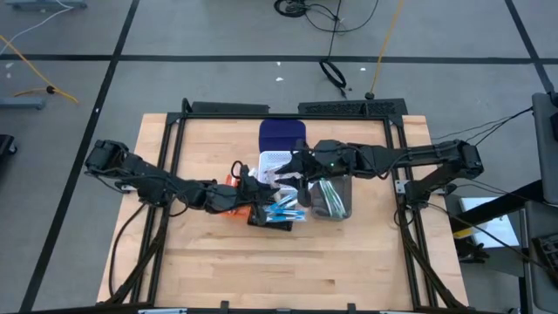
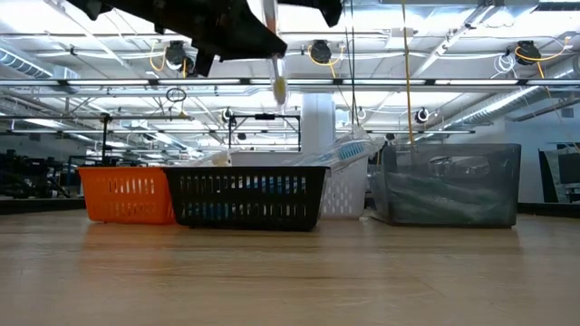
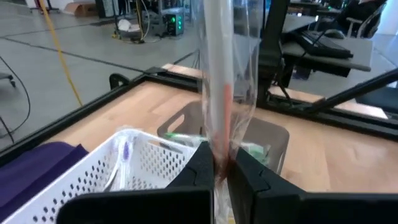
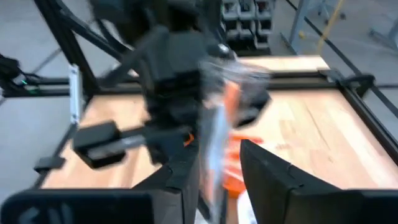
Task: Pick & Place Toothbrushes
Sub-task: Put the orange toothbrush into the orange basket
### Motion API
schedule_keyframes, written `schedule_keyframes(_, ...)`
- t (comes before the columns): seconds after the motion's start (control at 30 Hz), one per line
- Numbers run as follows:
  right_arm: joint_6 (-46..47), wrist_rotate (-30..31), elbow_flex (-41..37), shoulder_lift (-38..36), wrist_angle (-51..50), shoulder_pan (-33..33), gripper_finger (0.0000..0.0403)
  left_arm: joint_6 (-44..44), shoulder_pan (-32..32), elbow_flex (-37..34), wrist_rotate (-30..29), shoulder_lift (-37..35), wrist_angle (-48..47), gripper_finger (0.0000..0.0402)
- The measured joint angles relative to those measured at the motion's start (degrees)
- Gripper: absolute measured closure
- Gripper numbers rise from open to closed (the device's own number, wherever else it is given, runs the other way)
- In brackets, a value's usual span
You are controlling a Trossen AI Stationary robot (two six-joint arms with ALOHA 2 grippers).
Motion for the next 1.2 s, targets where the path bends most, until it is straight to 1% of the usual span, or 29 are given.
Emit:
schedule_keyframes(0.13,0.02,0.3,0.0,0.0,-4.42,-1.46,0.0287,-2.44,-0.58,0.0,-0.4,0.0,-4.17,0.0394)
schedule_keyframes(0.27,1.18,0.26,0.0,0.0,-9.33,-2.64,0.0289,-6.72,-1.0,0.0,-3.19,-1.21,-12.06,0.0394)
schedule_keyframes(0.37,2.09,0.23,0.0,0.0,-13.26,-3.03,0.0294,-10.82,-1.29,0.0,-4.56,-3.73,-19.88,0.0394)
schedule_keyframes(0.47,2.19,0.23,0.0,0.0,-16.16,-3.05,0.0298,-14.76,-2.03,0.02,-5.61,-7.21,-25.24,0.0394)
schedule_keyframes(0.6,3.71,0.21,0.0,0.0,-18.16,-3.01,0.0301,-21.31,-2.92,0.04,-4.22,-11.02,-33.3,0.0394)
schedule_keyframes(0.67,4.68,0.21,0.0,0.0,-19.36,-2.96,0.03,-25.44,-2.93,0.04,-3.37,-12.27,-39.69,0.0394)
schedule_keyframes(0.83,6.68,0.19,0.0,-0.02,-23.4,-2.86,0.0303,-34.78,-3.28,0.0,-2.91,-12.74,-51.9,0.0394)
schedule_keyframes(0.93,7.35,0.2,-0.02,-0.02,-26.78,-2.86,0.0303,-38.25,-3.27,0.0,-1.89,-12.74,-55.88,0.0394)
schedule_keyframes(1.07,8.39,0.22,-0.02,-0.02,-30.44,-2.82,0.0304,-39.26,-3.25,0.0,1.27,-12.74,-56.94,0.0394)
schedule_keyframes(1.13,8.4,0.3,-0.15,-0.02,-31.15,-2.46,0.0306,-39.29,-3.27,0.0,1.62,-12.74,-57.4,0.0394)
schedule_keyframes(1.2,8.32,0.57,-1.08,-0.07,-29.8,-1.98,0.0308,-40.23,-3.13,0.0,1.57,-12.74,-58.88,0.0394)
